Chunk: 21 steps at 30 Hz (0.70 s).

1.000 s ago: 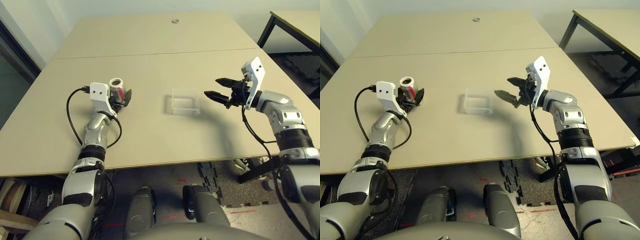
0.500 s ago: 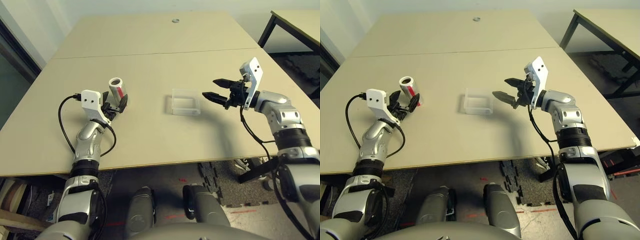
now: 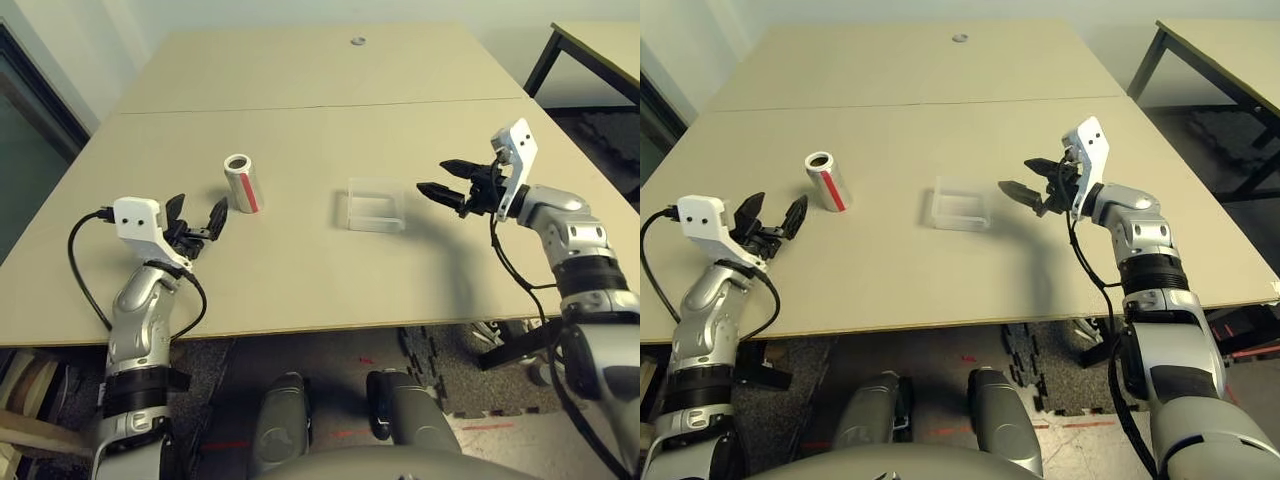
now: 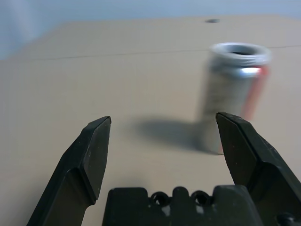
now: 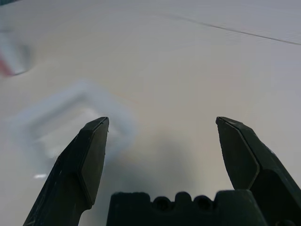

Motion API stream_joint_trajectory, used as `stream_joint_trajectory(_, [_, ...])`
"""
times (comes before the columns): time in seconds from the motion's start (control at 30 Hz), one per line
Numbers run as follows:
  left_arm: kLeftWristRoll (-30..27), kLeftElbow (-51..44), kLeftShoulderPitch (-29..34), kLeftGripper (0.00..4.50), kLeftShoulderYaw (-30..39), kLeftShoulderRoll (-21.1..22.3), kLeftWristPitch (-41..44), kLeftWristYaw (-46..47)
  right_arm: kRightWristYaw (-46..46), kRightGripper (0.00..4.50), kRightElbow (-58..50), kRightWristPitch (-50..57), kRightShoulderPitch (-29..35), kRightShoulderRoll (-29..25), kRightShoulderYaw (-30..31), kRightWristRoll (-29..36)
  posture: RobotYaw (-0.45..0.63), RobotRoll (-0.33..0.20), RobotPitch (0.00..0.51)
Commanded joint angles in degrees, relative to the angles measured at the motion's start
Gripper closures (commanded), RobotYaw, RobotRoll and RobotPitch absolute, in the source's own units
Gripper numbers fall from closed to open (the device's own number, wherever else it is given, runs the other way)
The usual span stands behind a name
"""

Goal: Pour the medicine from the bottle into the box.

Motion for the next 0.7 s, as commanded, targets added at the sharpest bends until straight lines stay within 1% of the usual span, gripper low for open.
stream_joint_trajectory(0.03, [0.96, 5.42, -2.97, 0.02, 2.74, 3.69, -1.81, 1.69, -8.24, 0.0, 4.59, -4.31, 0.3, 0.33, -5.0, 0.53, 0.02, 0.0, 0.087])
stream_joint_trajectory(0.17, [1.44, 13.28, -8.31, 0.02, 3.86, 7.9, -3.79, 1.73, -16.99, 0.0, 8.8, -9.17, 0.2, 0.15, -8.41, -0.22, 0.01, 0.0, 0.087])
stream_joint_trajectory(0.33, [2.82, 24.06, -13.82, 0.02, 3.93, 10.98, -7.35, 2.09, -27.83, 0.0, 14.41, -16.16, 0.36, -0.66, -10.47, -2.62, -0.01, 0.0, 0.089])
stream_joint_trajectory(0.53, [4.54, 32.51, -17.32, 0.02, 2.81, 11.32, -11.51, 2.76, -38.94, 0.0, 18.65, -22.33, 1.22, 0.05, -11.7, -4.54, -0.02, 0.0, 0.086])
stream_joint_trajectory(0.7, [5.28, 36.56, -19.2, 0.02, 2.29, 10.68, -13.68, 4.16, -42.7, 0.0, 20.51, -24.56, 0.72, 0.4, -12.15, -4.77, -0.03, 0.0, 0.085])
